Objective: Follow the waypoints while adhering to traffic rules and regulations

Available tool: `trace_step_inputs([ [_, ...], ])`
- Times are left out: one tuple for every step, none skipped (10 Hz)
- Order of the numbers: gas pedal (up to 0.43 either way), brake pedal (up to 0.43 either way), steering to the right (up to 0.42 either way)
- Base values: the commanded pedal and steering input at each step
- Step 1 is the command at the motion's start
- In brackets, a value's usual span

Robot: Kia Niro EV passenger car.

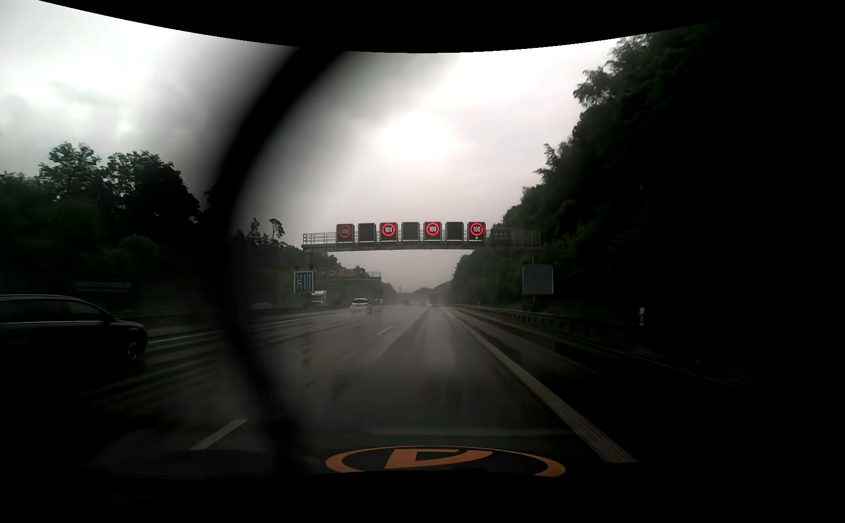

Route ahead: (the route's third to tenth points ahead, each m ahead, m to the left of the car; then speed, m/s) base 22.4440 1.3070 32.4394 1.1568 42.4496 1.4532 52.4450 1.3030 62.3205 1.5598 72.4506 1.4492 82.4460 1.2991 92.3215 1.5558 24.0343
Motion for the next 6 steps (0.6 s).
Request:
trace_step_inputs([
  [0.098, 0.0, -0.001],
  [0.098, 0.0, -0.001],
  [0.098, 0.0, -0.001],
  [0.098, 0.0, -0.002],
  [0.098, 0.0, -0.001],
  [0.098, 0.0, -0.002],
])
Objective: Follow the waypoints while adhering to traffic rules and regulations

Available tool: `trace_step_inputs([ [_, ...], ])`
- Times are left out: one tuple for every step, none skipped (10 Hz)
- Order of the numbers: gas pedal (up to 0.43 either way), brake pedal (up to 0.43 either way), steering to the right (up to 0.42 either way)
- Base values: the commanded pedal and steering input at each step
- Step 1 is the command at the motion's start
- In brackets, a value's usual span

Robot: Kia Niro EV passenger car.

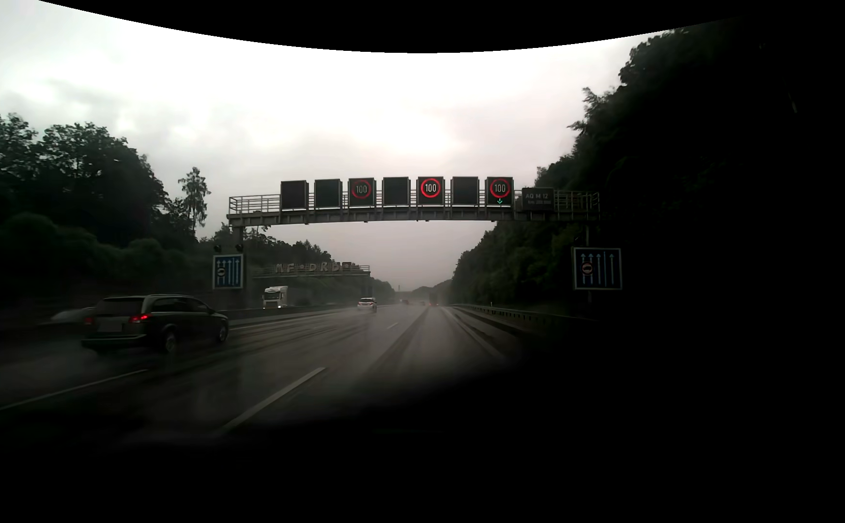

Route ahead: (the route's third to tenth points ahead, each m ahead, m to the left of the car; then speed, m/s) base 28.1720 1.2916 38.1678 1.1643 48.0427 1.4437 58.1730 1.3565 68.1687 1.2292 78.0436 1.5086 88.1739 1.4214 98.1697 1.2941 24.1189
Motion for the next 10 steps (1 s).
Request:
trace_step_inputs([
  [0.098, 0.0, -0.002],
  [0.098, 0.0, -0.001],
  [0.098, 0.0, -0.001],
  [0.098, 0.0, -0.001],
  [0.098, 0.0, -0.002],
  [0.098, 0.0, -0.002],
  [0.087, 0.0, -0.001],
  [0.079, 0.0, -0.002],
  [0.067, 0.0, -0.001],
  [0.059, 0.0, -0.002],
])
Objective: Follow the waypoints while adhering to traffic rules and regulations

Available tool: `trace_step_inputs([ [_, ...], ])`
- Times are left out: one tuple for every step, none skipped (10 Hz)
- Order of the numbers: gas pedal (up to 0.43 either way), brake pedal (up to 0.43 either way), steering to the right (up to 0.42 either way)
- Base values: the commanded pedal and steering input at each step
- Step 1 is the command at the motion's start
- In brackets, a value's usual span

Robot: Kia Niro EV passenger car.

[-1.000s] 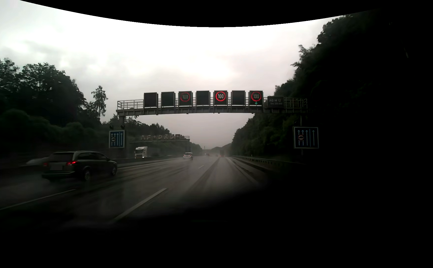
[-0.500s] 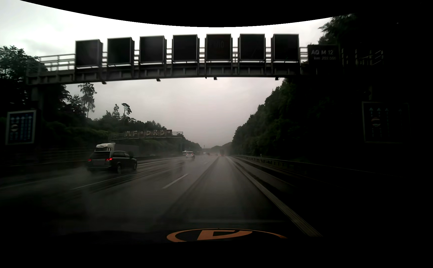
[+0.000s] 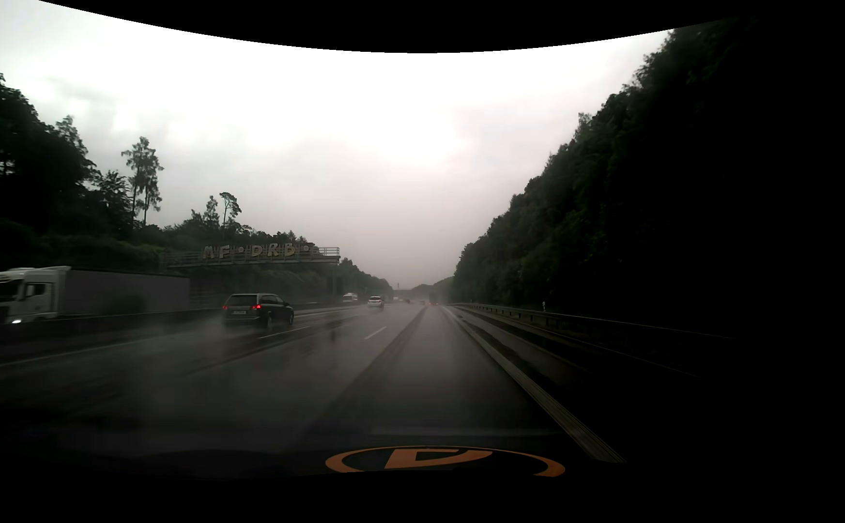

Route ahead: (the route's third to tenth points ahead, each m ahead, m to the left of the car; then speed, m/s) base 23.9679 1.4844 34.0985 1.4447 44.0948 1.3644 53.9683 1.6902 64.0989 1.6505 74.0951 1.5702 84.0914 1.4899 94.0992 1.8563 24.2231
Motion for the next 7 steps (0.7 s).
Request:
trace_step_inputs([
  [0.047, 0.0, -0.002],
  [0.047, 0.0, -0.002],
  [0.039, 0.0, -0.001],
  [0.039, 0.0, -0.001],
  [0.039, 0.0, -0.002],
  [0.047, 0.0, -0.002],
  [0.059, 0.0, -0.001],
])
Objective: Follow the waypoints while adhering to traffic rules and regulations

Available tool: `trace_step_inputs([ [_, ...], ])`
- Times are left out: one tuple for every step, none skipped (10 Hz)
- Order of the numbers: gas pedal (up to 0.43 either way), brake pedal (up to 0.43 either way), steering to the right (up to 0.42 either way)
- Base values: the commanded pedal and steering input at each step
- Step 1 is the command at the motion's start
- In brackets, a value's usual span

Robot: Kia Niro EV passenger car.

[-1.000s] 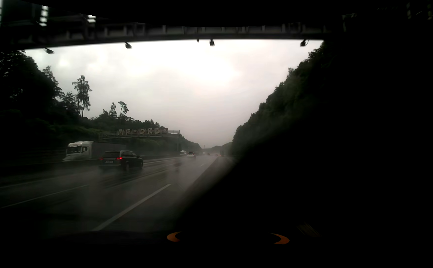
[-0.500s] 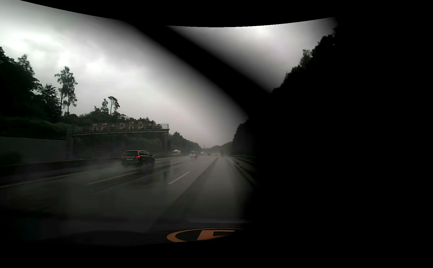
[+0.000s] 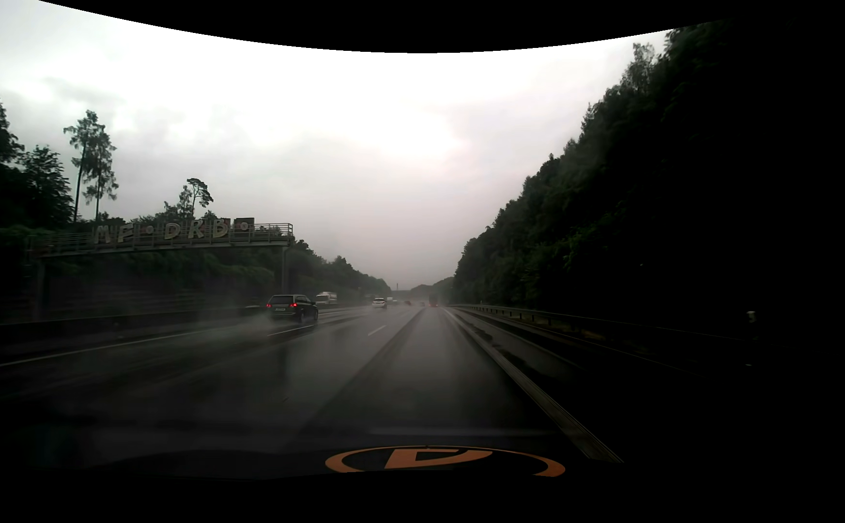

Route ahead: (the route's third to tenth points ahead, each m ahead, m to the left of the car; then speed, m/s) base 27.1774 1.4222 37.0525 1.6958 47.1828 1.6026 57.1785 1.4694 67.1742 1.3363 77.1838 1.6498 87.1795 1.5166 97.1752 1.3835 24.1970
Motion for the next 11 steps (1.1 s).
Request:
trace_step_inputs([
  [0.059, 0.0, -0.002],
  [0.067, 0.0, -0.002],
  [0.067, 0.0, -0.002],
  [0.079, 0.0, -0.002],
  [0.079, 0.0, -0.002],
  [0.079, 0.0, -0.002],
  [0.079, 0.0, -0.002],
  [0.079, 0.0, -0.002],
  [0.079, 0.0, -0.002],
  [0.079, 0.0, -0.002],
  [0.079, 0.0, -0.002],
])
